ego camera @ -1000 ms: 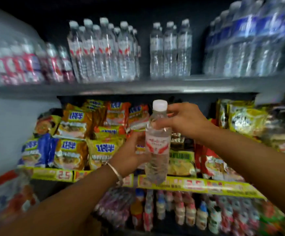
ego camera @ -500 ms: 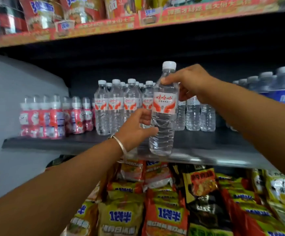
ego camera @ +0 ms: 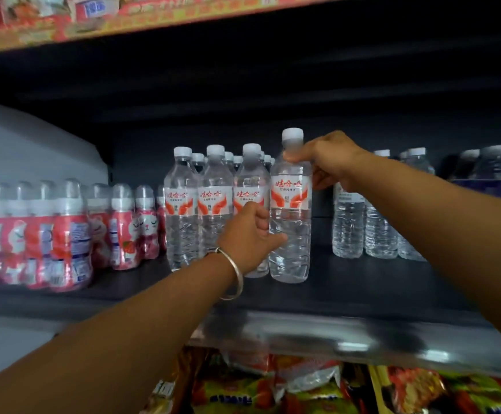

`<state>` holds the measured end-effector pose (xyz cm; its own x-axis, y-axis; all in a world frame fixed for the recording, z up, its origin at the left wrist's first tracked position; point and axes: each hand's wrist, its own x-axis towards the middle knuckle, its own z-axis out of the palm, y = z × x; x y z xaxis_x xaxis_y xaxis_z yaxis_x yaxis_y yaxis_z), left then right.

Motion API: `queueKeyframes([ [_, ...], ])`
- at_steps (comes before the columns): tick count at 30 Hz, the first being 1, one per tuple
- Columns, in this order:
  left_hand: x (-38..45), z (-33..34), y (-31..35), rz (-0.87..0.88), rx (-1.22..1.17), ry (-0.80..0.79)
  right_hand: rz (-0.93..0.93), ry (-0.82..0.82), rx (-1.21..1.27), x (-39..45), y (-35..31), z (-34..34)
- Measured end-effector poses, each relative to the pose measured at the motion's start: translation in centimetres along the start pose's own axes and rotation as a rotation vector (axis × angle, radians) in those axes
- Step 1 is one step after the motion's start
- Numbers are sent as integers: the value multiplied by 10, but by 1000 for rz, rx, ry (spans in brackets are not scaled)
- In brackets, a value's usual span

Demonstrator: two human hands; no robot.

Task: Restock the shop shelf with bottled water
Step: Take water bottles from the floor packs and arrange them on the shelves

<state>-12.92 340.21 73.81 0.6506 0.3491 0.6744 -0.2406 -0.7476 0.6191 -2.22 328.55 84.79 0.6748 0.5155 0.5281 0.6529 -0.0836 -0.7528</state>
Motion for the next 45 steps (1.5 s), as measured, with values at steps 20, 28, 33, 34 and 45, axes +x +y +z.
queueKeyframes([
  [20,14,15,-7,35,439,78,-23,144,-61,1,18,21],
  [28,0,18,18,-96,519,30,-49,98,-207,-38,31,14],
  [33,-22,24,39,-11,498,95,-237,54,-432,-93,31,1],
  [34,-30,28,44,32,507,119,-274,43,-464,-107,33,-3],
  [45,-203,103,71,62,602,68,-415,-113,-689,-291,127,-34],
])
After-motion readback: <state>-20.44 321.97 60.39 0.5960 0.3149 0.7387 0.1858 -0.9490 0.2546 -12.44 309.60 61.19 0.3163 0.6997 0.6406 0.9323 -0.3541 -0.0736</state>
